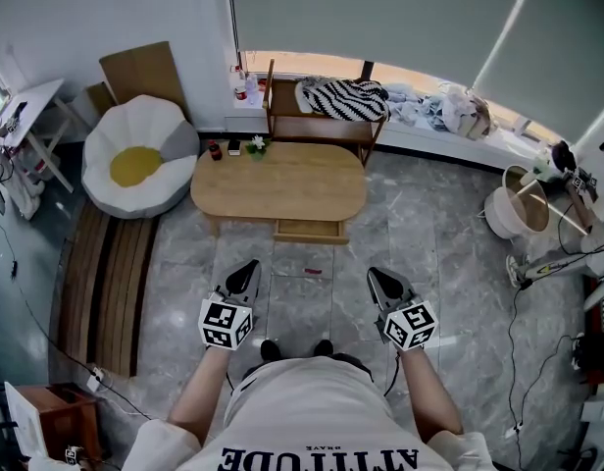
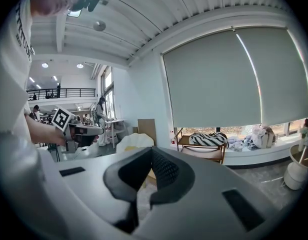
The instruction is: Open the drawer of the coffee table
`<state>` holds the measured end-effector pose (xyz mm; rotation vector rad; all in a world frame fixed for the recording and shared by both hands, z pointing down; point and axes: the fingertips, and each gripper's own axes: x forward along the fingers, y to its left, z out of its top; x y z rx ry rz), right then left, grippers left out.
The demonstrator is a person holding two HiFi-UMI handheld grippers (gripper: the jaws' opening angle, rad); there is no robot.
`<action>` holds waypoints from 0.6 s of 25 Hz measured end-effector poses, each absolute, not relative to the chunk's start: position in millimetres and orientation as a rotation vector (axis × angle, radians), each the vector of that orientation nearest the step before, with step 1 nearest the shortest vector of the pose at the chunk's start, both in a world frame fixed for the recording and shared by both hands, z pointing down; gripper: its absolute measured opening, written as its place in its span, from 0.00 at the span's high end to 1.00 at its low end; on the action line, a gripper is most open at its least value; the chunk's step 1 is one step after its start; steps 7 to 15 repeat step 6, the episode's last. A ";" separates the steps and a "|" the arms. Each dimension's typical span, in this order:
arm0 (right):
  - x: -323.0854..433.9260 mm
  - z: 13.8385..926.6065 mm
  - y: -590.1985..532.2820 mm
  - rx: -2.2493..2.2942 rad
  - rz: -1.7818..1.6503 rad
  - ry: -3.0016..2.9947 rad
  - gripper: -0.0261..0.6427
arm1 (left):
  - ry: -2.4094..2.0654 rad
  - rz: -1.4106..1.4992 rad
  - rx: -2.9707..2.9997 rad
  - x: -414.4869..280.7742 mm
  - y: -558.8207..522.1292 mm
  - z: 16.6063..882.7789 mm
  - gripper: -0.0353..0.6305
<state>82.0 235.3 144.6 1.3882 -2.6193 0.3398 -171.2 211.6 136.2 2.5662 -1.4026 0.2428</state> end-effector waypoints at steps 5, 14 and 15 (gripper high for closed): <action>82.0 149.8 238.2 1.400 0.355 -2.609 0.94 | -1.403 0.253 2.557 -176.2 213.2 141.9 0.92; 82.1 150.5 238.5 1.404 0.358 -2.608 0.94 | -1.404 0.254 2.556 -177.3 213.6 142.9 0.92; 82.1 150.5 238.5 1.404 0.358 -2.608 0.94 | -1.404 0.254 2.556 -177.3 213.6 142.9 0.92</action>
